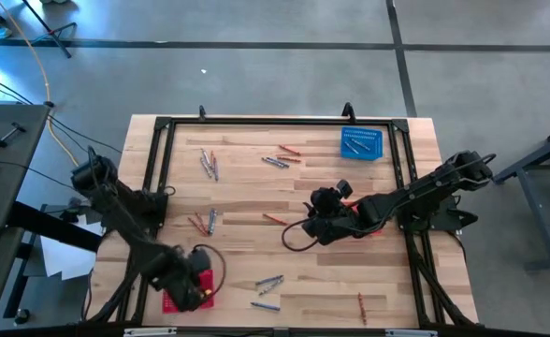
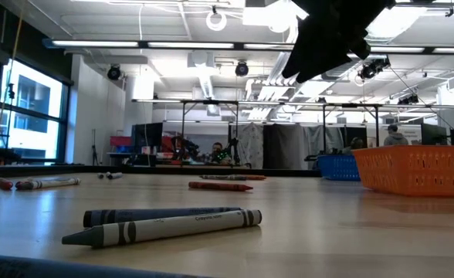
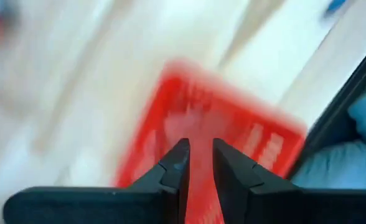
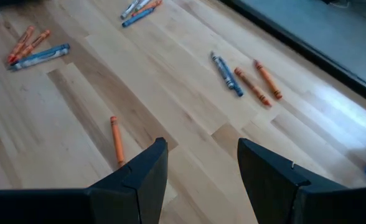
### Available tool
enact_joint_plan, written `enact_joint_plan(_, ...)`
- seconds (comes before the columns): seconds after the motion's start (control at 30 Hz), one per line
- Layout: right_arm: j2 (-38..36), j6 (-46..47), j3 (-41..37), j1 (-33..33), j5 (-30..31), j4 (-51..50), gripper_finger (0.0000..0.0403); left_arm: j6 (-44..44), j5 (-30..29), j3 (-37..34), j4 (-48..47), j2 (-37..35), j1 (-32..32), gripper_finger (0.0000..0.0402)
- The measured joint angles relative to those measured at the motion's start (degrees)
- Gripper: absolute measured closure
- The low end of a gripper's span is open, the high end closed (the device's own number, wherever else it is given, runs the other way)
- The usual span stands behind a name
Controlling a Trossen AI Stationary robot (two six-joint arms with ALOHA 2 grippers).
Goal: Sort crayons
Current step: Put the orange crayon into the red bin
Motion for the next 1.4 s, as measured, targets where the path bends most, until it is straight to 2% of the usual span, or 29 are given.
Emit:
enact_joint_plan(0.13,0.00,0.00,0.00,0.00,-3.51,0.00,0.0214,18.80,-8.92,0.00,4.50,0.06,4.92,0.0343)
enact_joint_plan(0.23,0.15,0.24,0.02,0.00,-5.00,0.02,0.0214,32.99,-13.46,0.00,7.59,0.06,9.08,0.0343)
enact_joint_plan(0.37,1.44,0.28,0.02,0.02,-9.69,-0.23,0.0214,46.25,-19.55,0.00,11.05,0.06,14.78,0.0343)
enact_joint_plan(0.53,3.26,1.94,0.02,1.82,-14.34,-0.86,0.0214,58.21,-18.59,0.00,13.55,0.06,21.18,0.0343)
enact_joint_plan(0.63,3.23,5.37,0.02,3.92,-14.51,-2.13,0.0214,64.04,-18.31,-1.18,14.69,0.06,24.30,0.0343)
enact_joint_plan(0.8,2.56,14.62,0.04,8.76,-14.77,-7.26,0.0214,71.00,-18.39,-5.21,18.89,0.06,29.12,0.0343)
enact_joint_plan(0.93,2.54,24.37,0.04,12.19,-16.04,-13.06,0.0214,72.81,-19.61,-8.27,27.12,0.11,33.17,0.0343)
enact_joint_plan(1.07,2.52,33.21,0.04,15.02,-18.80,-17.52,0.0214,72.76,-15.83,-9.20,34.53,0.58,36.51,0.0343)
enact_joint_plan(1.13,2.51,36.79,0.04,16.33,-22.03,-18.03,0.0214,71.66,-12.62,-9.29,35.87,0.87,37.47,0.0343)
enact_joint_plan(1.23,2.54,43.53,0.02,18.75,-30.91,-17.18,0.0214,68.90,-9.18,-9.19,38.05,1.53,38.02,0.0343)
enact_joint_plan(1.4,4.19,58.18,0.03,23.26,-41.95,-14.73,0.0214,67.35,-8.94,-9.25,37.53,1.53,37.40,0.0343)
